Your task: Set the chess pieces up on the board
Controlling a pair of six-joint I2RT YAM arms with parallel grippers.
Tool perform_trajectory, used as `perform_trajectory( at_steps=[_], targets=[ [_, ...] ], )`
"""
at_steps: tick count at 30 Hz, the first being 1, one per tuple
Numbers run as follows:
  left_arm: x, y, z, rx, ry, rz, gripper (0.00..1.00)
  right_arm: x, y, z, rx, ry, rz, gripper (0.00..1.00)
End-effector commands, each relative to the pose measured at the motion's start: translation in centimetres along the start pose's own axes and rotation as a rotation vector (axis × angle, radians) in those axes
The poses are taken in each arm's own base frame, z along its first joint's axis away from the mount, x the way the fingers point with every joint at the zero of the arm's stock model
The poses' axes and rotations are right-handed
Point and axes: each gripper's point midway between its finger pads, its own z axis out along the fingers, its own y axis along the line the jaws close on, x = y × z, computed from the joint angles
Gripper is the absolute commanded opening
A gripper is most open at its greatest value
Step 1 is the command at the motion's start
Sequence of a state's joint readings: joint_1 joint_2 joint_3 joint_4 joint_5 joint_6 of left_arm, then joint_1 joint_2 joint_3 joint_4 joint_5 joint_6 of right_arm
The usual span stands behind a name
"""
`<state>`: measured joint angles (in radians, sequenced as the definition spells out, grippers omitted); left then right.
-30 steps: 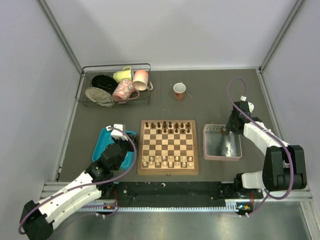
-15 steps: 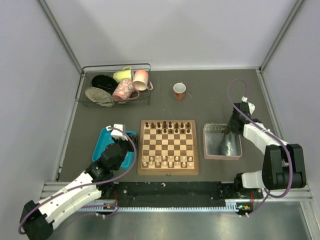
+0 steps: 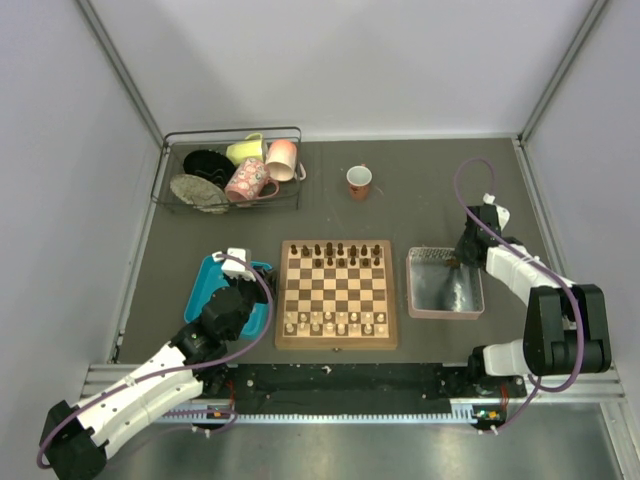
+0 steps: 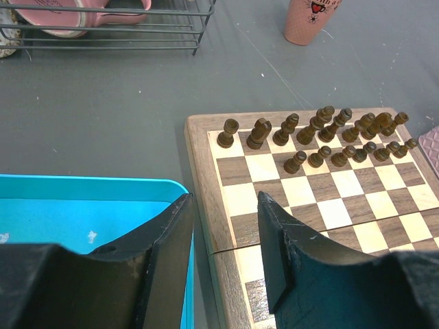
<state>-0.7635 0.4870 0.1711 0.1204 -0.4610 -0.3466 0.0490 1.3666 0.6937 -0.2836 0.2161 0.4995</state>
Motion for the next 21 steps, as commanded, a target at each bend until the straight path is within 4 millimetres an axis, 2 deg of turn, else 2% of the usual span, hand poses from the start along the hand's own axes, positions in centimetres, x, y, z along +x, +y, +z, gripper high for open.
perform_trajectory(
  at_steps=[1, 6, 15, 21],
  targets=[
    [-0.8, -0.3, 0.1, 0.013, -0.035, -0.022, 0.47, -0.8, -0.2, 0.1, 0.004, -0.021, 0.018, 0.11],
    [-0.7, -0.3, 0.1, 0.013, -0.032, -0.021, 0.47, -1.3, 0.0, -1.0, -0.013, -0.034, 0.019, 0.03],
    [-0.7, -0.6, 0.1, 0.030, -0.025, -0.008, 0.46, -1.6, 0.8, -4.5, -0.090, -0.009, 0.000, 0.01],
    [-2.1, -1.9, -0.2, 0.084, -0.025, 0.012, 0.45, -1.2, 1.2, -6.4, -0.132, 0.021, -0.026, 0.01]
  ],
)
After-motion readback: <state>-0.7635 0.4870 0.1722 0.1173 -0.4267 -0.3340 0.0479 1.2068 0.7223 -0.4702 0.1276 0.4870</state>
